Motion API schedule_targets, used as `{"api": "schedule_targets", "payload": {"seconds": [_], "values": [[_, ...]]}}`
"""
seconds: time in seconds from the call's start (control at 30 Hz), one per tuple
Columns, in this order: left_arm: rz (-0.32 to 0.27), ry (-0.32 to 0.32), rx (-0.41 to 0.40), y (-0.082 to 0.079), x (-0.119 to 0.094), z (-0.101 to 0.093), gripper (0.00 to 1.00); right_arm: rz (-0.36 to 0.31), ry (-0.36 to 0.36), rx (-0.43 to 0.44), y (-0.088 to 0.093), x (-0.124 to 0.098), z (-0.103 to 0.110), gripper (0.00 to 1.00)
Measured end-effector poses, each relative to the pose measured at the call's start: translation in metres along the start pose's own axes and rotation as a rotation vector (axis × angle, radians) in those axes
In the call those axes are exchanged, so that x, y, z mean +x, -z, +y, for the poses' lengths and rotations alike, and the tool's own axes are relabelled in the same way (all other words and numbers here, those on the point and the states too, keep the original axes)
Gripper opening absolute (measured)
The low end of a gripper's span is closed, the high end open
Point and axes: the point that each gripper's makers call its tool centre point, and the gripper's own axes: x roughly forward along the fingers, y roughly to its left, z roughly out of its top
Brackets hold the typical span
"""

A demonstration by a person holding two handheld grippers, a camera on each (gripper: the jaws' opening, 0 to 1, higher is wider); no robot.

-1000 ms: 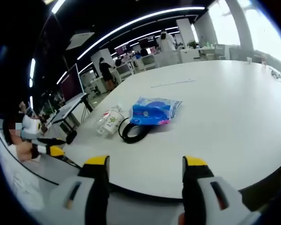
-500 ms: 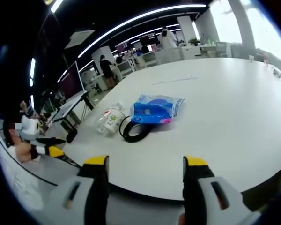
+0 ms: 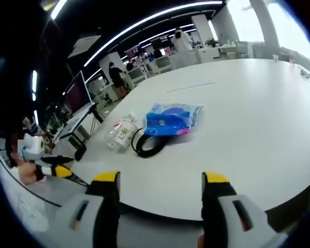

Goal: Arrange the tabletop items into an orderly group along one side of the table until the central work area is clear of visible clutter.

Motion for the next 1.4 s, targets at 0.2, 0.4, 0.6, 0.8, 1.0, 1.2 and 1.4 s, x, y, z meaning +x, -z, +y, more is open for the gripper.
{"api": "schedule_targets", "payload": {"seconds": [0.2, 0.4, 0.6, 0.8, 1.0, 1.2, 1.4], "values": [[0.009, -0.002, -0.002, 0.001, 0.001, 0.001, 0.81, 0.000, -0.007, 0.006, 0.001, -0.001, 0.001, 0.62], [0.022, -0.009, 0.001, 0.003, 0.003, 0.003, 0.80, 0.003, -0.017, 0.008, 0.003, -0.003, 0.001, 0.63], [0.033, -0.003, -0.013, 0.004, 0.005, 0.002, 0.79, 0.000, -0.029, 0.008, 0.002, -0.005, 0.003, 0.63], [0.050, -0.013, 0.008, 0.005, 0.007, 0.002, 0.78, -0.010, -0.032, 0.013, 0.002, -0.006, 0.002, 0.63], [0.039, -0.009, -0.016, 0.003, 0.007, 0.005, 0.77, -0.027, -0.033, 0.024, -0.001, -0.007, 0.001, 0.62], [0.037, -0.005, -0.002, -0.003, 0.009, 0.008, 0.77, -0.022, -0.031, -0.002, -0.003, -0.007, 0.002, 0.62], [0.029, 0.004, 0.020, -0.014, 0.015, 0.010, 0.77, -0.016, -0.042, -0.024, -0.007, -0.005, 0.006, 0.62]]}}
